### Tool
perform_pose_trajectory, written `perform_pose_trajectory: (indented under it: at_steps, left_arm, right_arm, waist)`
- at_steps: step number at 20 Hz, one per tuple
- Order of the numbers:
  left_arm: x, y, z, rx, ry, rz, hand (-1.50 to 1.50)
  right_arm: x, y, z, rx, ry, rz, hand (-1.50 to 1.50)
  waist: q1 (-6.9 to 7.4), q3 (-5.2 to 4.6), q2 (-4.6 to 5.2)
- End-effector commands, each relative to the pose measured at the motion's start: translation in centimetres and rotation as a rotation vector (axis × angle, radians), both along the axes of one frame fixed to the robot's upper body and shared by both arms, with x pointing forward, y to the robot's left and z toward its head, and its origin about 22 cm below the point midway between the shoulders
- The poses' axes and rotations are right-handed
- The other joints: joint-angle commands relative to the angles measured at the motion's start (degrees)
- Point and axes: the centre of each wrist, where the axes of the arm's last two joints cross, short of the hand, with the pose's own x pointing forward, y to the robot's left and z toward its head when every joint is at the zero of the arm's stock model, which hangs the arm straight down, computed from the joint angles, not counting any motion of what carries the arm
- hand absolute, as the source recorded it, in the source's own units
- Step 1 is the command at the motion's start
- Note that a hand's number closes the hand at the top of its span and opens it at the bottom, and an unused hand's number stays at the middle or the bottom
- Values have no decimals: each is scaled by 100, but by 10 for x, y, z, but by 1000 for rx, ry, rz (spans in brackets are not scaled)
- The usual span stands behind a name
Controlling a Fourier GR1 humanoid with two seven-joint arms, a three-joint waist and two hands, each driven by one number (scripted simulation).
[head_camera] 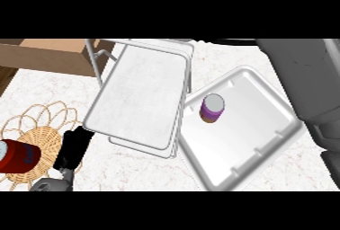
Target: Pick the lemon from the tray and place it in the tiered shelf
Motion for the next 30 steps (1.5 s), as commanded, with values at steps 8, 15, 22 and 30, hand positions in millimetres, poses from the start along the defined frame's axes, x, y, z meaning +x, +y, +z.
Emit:
perform_pose_trajectory:
  at_steps: [8,15,22,30]
  left_arm:
    - [-7,-5,4,3,8,-13,0]
    - [-2,7,2,2,20,-22,0]
    - [5,-12,5,-4,-16,-53,0]
    - [1,-7,-1,-1,-2,-67,0]
  right_arm:
    - [1,98,-30,-145,-22,94,150]
    - [0,127,-60,-219,13,125,150]
    - [19,92,-101,18,629,197,-150]
    - [24,90,-87,379,799,190,-150]
  waist:
    - [64,-13,20]
    - [105,-17,42]
    - [336,-22,87]
    - [371,-21,22]
